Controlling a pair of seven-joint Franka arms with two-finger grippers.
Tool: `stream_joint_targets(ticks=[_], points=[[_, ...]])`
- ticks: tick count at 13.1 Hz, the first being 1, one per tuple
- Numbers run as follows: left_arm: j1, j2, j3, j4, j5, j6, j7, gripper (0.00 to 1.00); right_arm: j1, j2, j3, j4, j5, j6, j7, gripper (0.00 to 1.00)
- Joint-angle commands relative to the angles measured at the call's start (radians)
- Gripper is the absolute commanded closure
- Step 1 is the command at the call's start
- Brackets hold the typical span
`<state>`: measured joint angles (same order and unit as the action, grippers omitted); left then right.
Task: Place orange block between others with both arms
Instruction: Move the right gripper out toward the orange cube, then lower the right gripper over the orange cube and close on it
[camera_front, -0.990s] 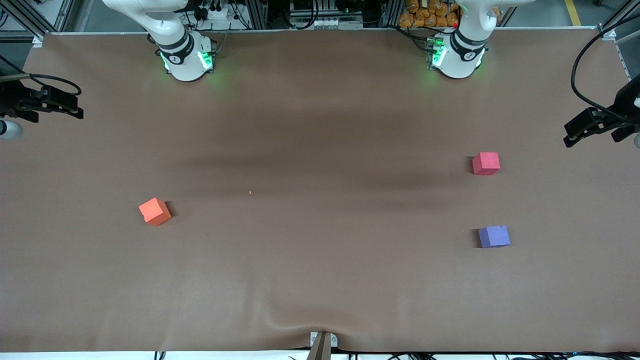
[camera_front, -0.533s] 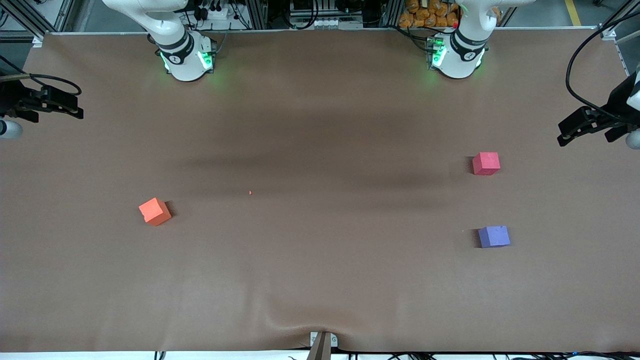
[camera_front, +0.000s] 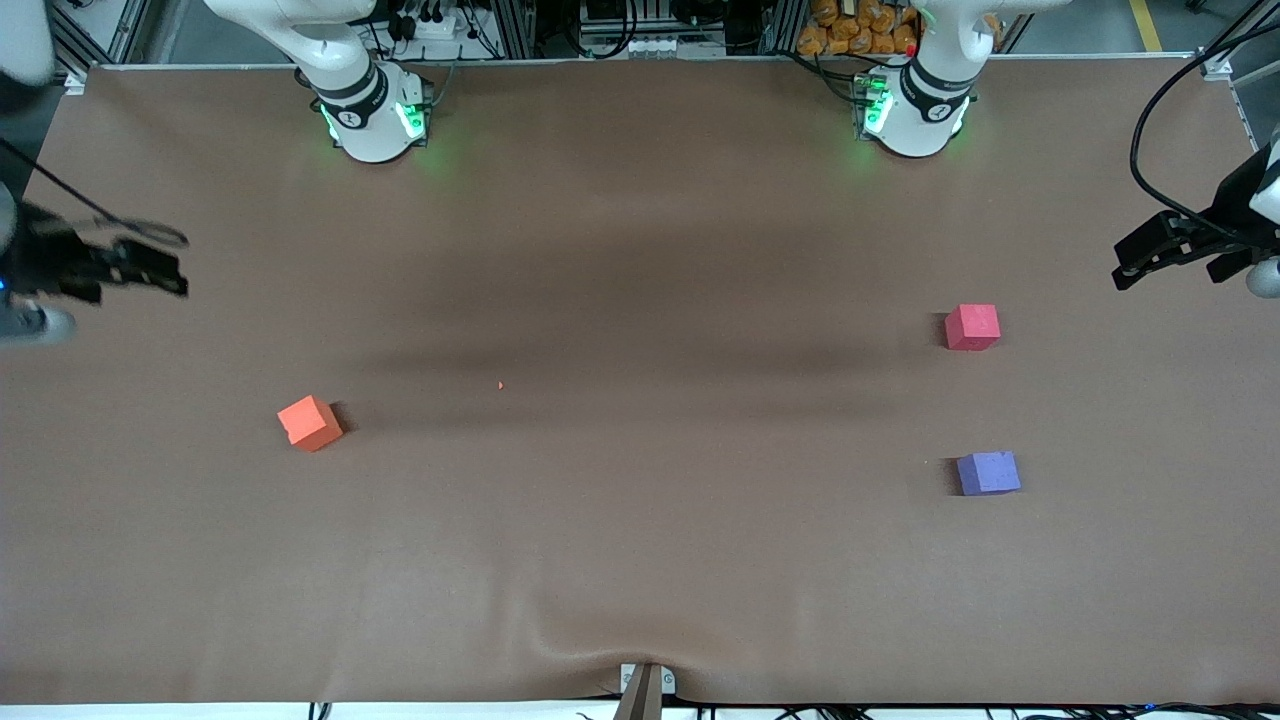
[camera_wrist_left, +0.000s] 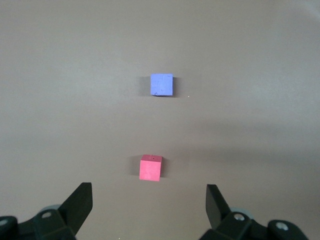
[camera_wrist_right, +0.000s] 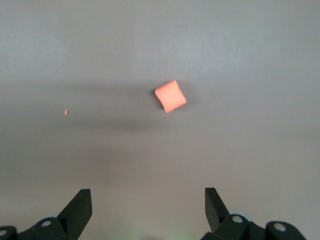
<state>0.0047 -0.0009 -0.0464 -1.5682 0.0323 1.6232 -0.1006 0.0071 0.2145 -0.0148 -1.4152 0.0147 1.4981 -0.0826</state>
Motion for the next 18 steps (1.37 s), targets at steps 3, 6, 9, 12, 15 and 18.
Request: stream_joint_targets(ticks=[3,6,9,12,15,18], points=[[0.003,0.016,0.002,0.022,-0.022,-0.005,0.018,0.00,-0.031,0.202,-0.002,-0.020,-0.012,0.224,-0.119,0.00],[0.001,0.016,0.002,0.020,-0.022,-0.006,0.021,0.00,-0.065,0.302,-0.002,-0.056,-0.010,0.416,-0.356,0.00],[0.004,0.018,0.002,0.020,-0.020,-0.006,0.021,0.00,-0.081,0.353,-0.001,-0.125,-0.004,0.513,-0.476,0.00],[0.005,0.032,0.002,0.020,-0.020,-0.005,0.021,0.00,-0.076,0.402,-0.001,-0.133,-0.004,0.508,-0.503,0.00],[0.000,0.032,0.002,0.022,-0.022,-0.005,0.019,0.00,-0.059,0.411,-0.001,-0.168,-0.002,0.508,-0.557,0.00],[-0.008,0.033,0.002,0.020,-0.022,-0.005,0.016,0.00,-0.052,0.433,-0.001,-0.176,-0.002,0.510,-0.615,0.00]])
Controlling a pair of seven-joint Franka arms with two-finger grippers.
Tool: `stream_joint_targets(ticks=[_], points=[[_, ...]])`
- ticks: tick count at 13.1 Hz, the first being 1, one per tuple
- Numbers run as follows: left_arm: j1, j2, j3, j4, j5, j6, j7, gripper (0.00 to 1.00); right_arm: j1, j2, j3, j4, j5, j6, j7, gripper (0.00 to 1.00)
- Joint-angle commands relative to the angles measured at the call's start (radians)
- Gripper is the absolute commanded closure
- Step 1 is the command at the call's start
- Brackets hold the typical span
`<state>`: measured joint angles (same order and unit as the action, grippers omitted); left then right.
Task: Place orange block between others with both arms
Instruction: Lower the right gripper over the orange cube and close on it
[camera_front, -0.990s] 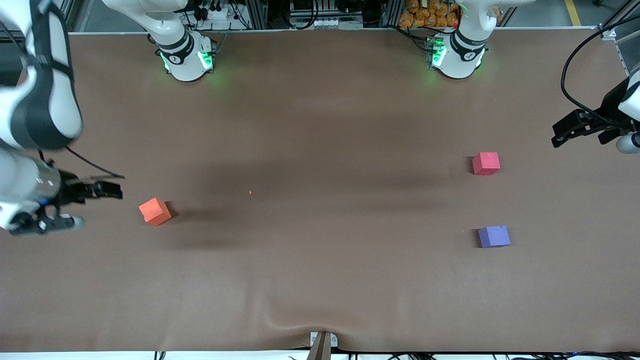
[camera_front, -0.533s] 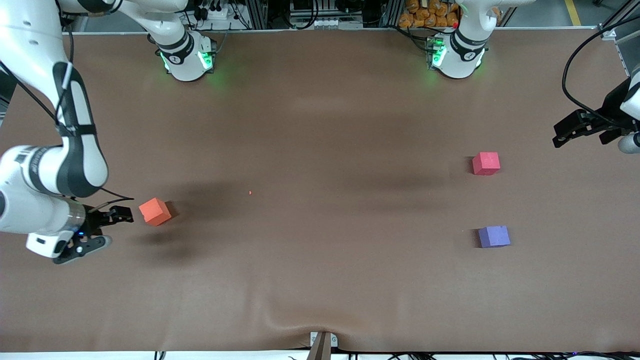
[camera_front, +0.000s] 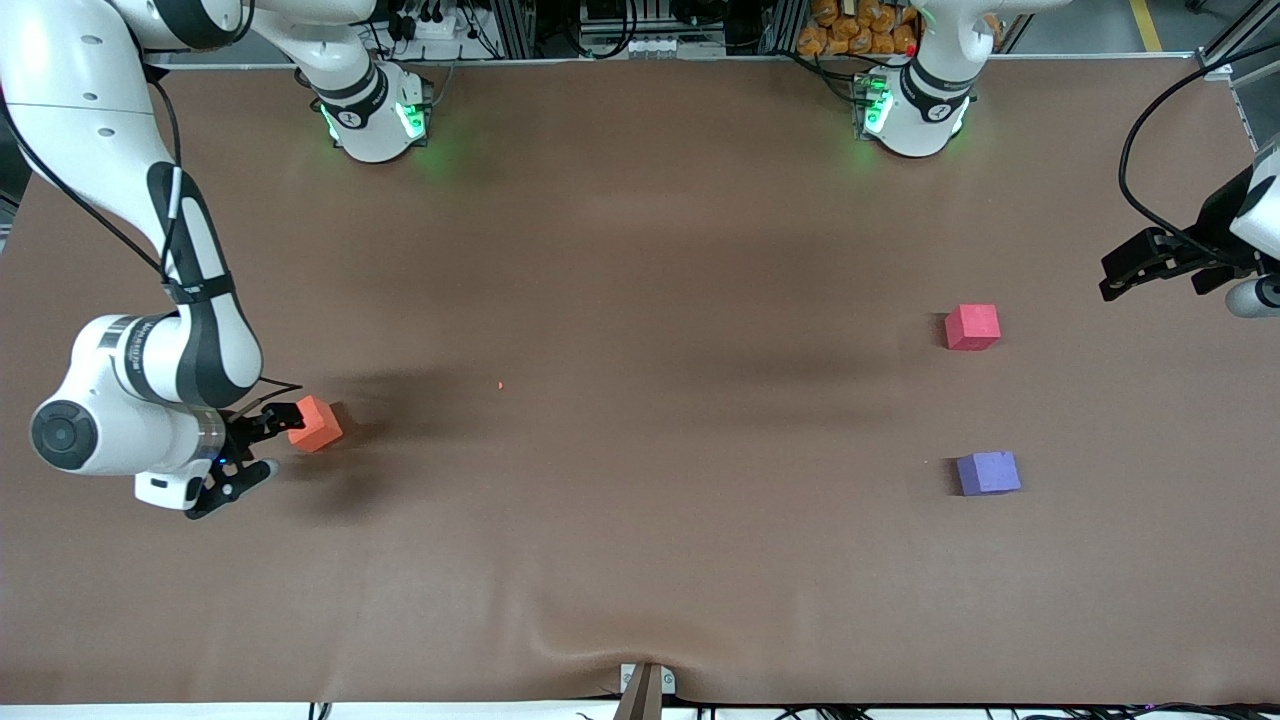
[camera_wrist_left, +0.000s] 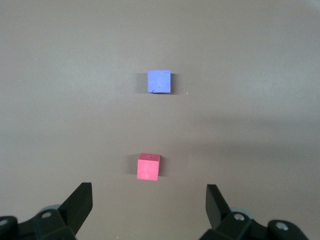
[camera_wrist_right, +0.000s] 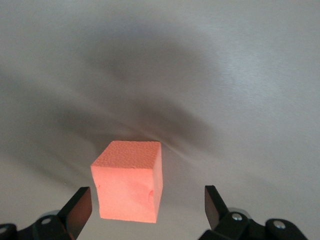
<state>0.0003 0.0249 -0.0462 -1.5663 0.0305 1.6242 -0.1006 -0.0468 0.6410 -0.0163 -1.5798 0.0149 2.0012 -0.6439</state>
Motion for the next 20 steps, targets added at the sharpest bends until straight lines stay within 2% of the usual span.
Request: stream_joint_targets(ticks=[1,7,11,12,13,15,16,18,20], points=[[-0.003,0.013,0.002,0.018,-0.020,-0.003,0.015,0.00,0.005,0.009,0.001,-0.012,-0.001,0.004,-0.059,0.00],[-0.003,0.029,-0.001,0.017,-0.020,0.008,0.009,0.00,0.008,0.039,0.003,-0.049,-0.001,0.005,-0.057,0.00],[-0.003,0.041,-0.001,0.017,-0.020,0.023,0.007,0.00,0.015,0.045,0.001,-0.051,0.034,0.013,-0.053,0.00],[-0.003,0.041,-0.001,0.018,-0.018,0.023,0.007,0.00,0.016,0.045,0.001,-0.051,0.034,0.014,-0.051,0.18],[-0.003,0.041,-0.001,0.018,-0.017,0.023,0.007,0.00,0.016,0.045,0.001,-0.049,0.036,0.014,-0.051,0.44],[-0.005,0.041,-0.001,0.018,-0.017,0.023,0.007,0.00,0.016,0.043,0.001,-0.049,0.037,0.036,-0.053,0.72],[-0.003,0.041,-0.001,0.018,-0.015,0.023,0.007,0.00,0.016,0.043,0.001,-0.048,0.037,0.037,-0.053,0.79],[-0.005,0.043,-0.001,0.015,-0.012,0.023,0.009,0.00,0.016,0.034,0.002,-0.034,0.042,0.033,-0.046,0.79],[-0.003,0.047,-0.001,0.014,-0.014,0.023,0.007,0.00,0.033,-0.004,0.030,-0.006,0.043,0.022,-0.040,0.78]])
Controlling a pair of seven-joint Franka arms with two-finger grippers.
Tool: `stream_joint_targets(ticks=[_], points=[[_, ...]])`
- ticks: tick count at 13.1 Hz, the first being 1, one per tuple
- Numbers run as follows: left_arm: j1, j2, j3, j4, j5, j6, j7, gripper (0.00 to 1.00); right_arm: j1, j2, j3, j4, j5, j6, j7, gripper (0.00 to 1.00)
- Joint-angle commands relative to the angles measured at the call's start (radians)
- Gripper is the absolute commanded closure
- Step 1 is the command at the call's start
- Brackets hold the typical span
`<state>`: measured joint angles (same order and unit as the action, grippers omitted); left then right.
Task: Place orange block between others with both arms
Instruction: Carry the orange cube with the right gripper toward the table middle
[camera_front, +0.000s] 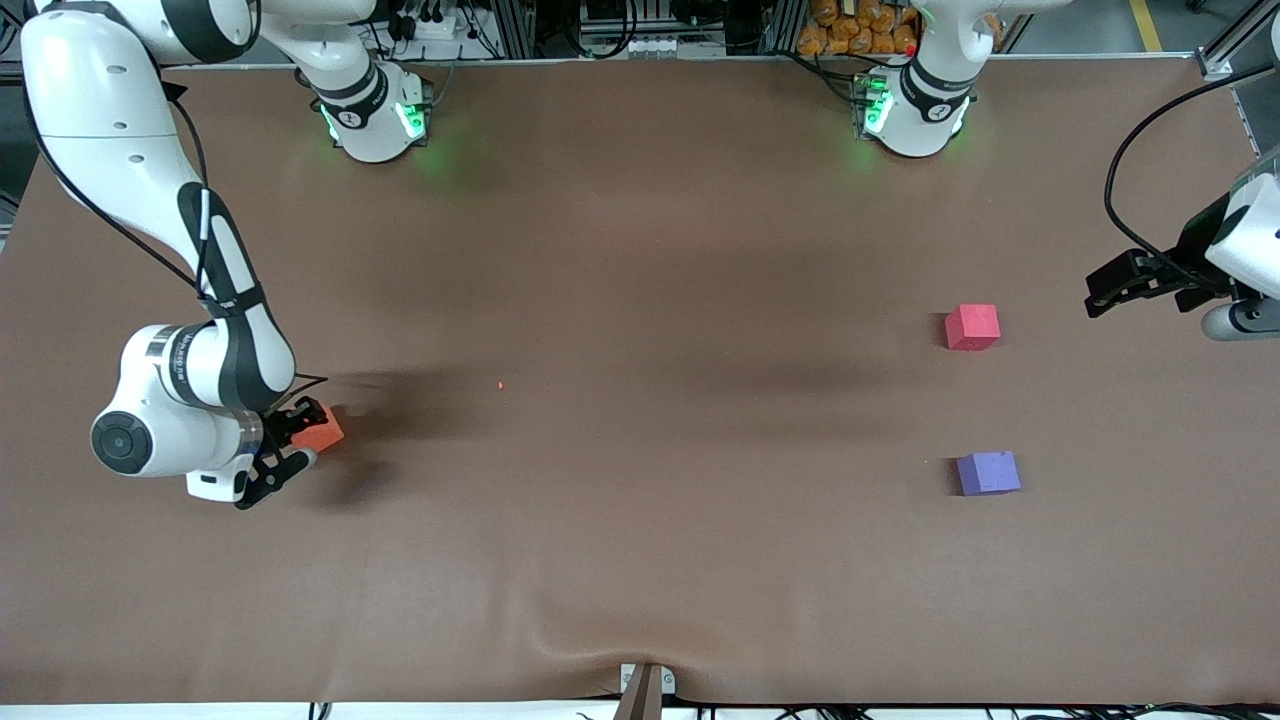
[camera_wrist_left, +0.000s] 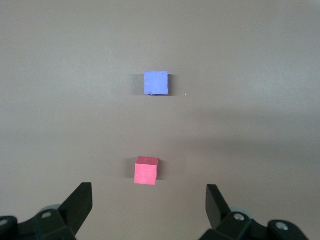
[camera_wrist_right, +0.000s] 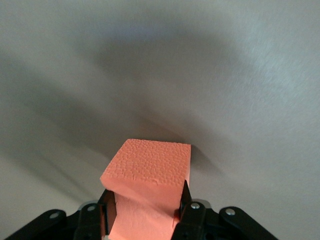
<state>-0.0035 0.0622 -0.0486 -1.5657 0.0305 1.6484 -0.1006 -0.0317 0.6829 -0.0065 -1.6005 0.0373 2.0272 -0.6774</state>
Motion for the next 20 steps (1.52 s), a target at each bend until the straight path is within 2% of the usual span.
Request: stream_joint_targets(ticks=[1,4,5,8,9,13,14,17,20], points=[[0.002,0.010,0.001,0.015,-0.014,-0.001,0.007,0.00,0.033,-0.071,0.037,0.025,0.021,-0.004,0.018,0.78],[0.005,0.010,0.001,0.009,-0.015,-0.006,0.013,0.00,0.145,-0.115,0.056,0.042,0.023,-0.004,0.261,0.78],[0.007,0.010,0.001,0.004,-0.012,-0.006,0.018,0.00,0.191,-0.126,0.056,0.042,0.047,-0.002,0.356,0.78],[0.010,0.019,0.001,0.001,-0.012,-0.006,0.021,0.00,0.323,-0.132,0.054,0.042,0.250,0.011,0.605,0.77],[0.010,0.024,0.001,0.003,-0.012,-0.006,0.021,0.00,0.369,-0.129,0.053,0.042,0.281,0.016,0.658,0.77],[0.003,0.044,0.001,0.007,-0.014,0.005,0.019,0.00,0.576,-0.091,0.048,0.040,0.296,0.188,1.003,0.76],[0.005,0.042,0.001,0.006,-0.014,0.005,0.019,0.00,0.622,-0.079,0.046,0.042,0.297,0.211,1.072,0.73],[0.002,0.056,0.001,0.007,-0.014,0.007,0.019,0.00,0.703,-0.033,0.043,0.047,0.328,0.269,1.159,0.69],[-0.004,0.077,0.001,0.009,-0.011,0.036,0.007,0.00,0.792,0.021,-0.021,0.105,0.426,0.277,1.182,0.62]])
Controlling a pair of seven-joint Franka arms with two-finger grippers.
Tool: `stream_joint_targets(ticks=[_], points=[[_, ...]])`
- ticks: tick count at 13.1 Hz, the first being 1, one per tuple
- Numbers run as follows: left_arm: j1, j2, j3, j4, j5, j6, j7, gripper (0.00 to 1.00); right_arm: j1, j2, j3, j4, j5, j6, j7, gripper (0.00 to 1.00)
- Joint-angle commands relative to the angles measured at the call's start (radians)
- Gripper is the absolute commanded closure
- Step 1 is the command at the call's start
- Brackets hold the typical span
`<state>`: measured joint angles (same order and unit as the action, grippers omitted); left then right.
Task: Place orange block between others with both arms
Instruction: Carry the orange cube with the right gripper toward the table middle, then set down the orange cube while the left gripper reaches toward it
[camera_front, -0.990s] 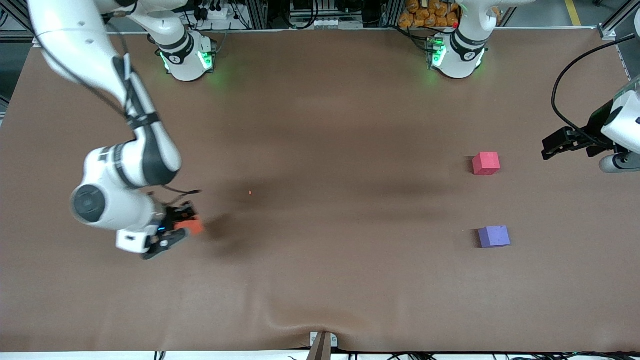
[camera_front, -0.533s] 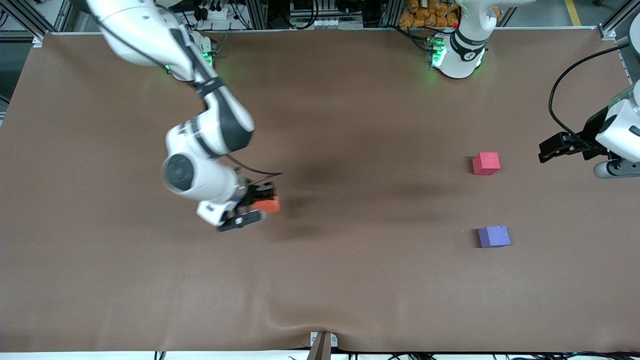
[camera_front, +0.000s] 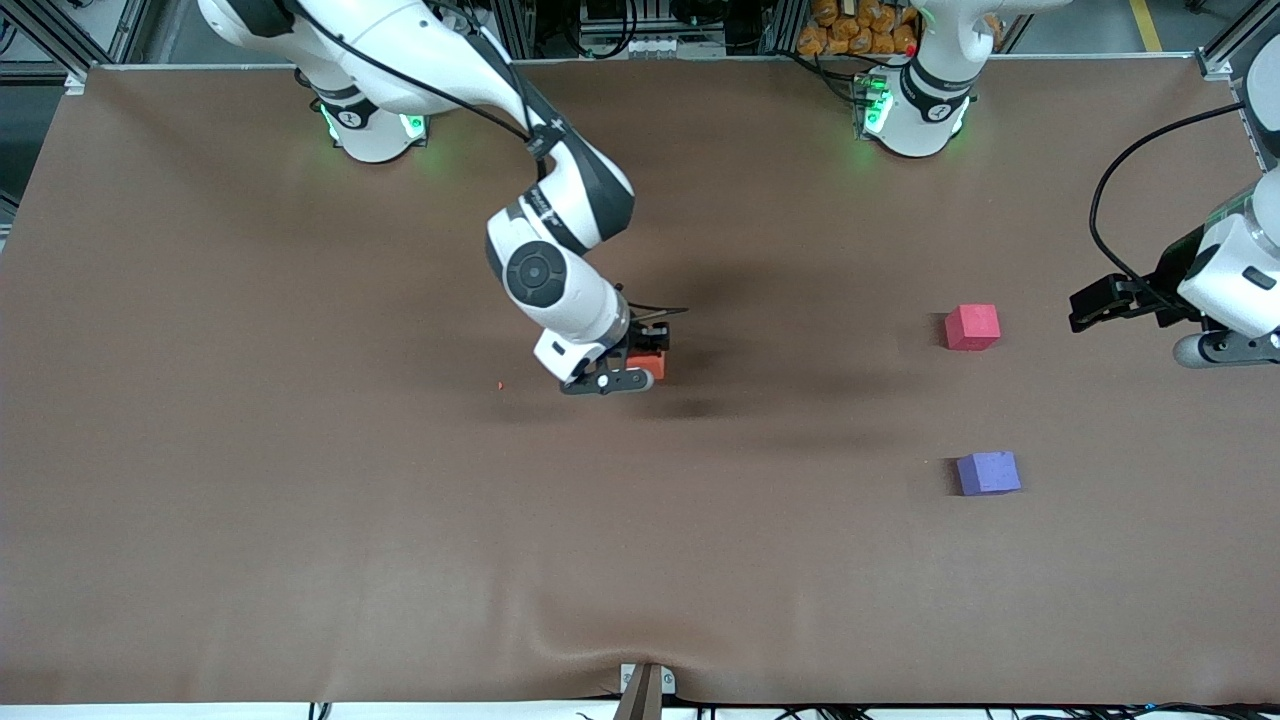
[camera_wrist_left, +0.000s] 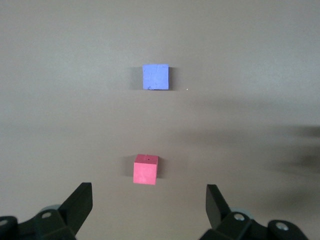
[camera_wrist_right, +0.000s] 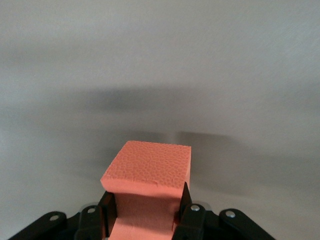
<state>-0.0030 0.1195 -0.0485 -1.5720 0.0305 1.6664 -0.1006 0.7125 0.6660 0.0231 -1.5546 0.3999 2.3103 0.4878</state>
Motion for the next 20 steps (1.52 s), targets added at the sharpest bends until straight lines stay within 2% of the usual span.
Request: stream_joint_targets(ticks=[1,4,8,10,11,12,15,17,18,20], points=[[-0.006,0.025,0.001,0.015,-0.012,0.029,0.001,0.00,0.070,0.062,-0.061,0.088,0.089,-0.003,0.018,0.58],[-0.012,0.060,0.001,0.015,-0.017,0.070,-0.002,0.00,0.128,0.121,-0.097,0.131,0.158,0.067,0.022,0.54],[-0.037,0.089,-0.001,0.015,-0.015,0.088,-0.002,0.00,0.166,0.159,-0.098,0.134,0.162,0.147,0.029,0.44],[-0.060,0.104,0.001,0.014,-0.015,0.107,-0.004,0.00,0.171,0.162,-0.098,0.134,0.162,0.149,0.032,0.28],[-0.069,0.112,0.001,0.017,-0.017,0.113,-0.005,0.00,0.171,0.164,-0.098,0.134,0.162,0.149,0.031,0.11],[-0.075,0.127,0.001,0.018,-0.023,0.114,-0.022,0.00,0.174,0.165,-0.098,0.134,0.160,0.149,0.028,0.00],[-0.092,0.182,-0.001,0.024,-0.026,0.127,-0.059,0.00,0.162,0.153,-0.098,0.134,0.154,0.143,0.019,0.00],[-0.138,0.230,0.001,0.046,-0.024,0.136,-0.114,0.00,0.141,0.121,-0.098,0.130,0.146,0.130,0.015,0.00],[-0.156,0.259,-0.001,0.073,-0.023,0.138,-0.129,0.00,0.118,0.094,-0.098,0.120,0.145,0.100,0.015,0.00],[-0.205,0.302,0.001,0.110,-0.023,0.141,-0.136,0.00,0.064,0.029,-0.098,0.122,0.140,-0.053,0.017,0.00]])
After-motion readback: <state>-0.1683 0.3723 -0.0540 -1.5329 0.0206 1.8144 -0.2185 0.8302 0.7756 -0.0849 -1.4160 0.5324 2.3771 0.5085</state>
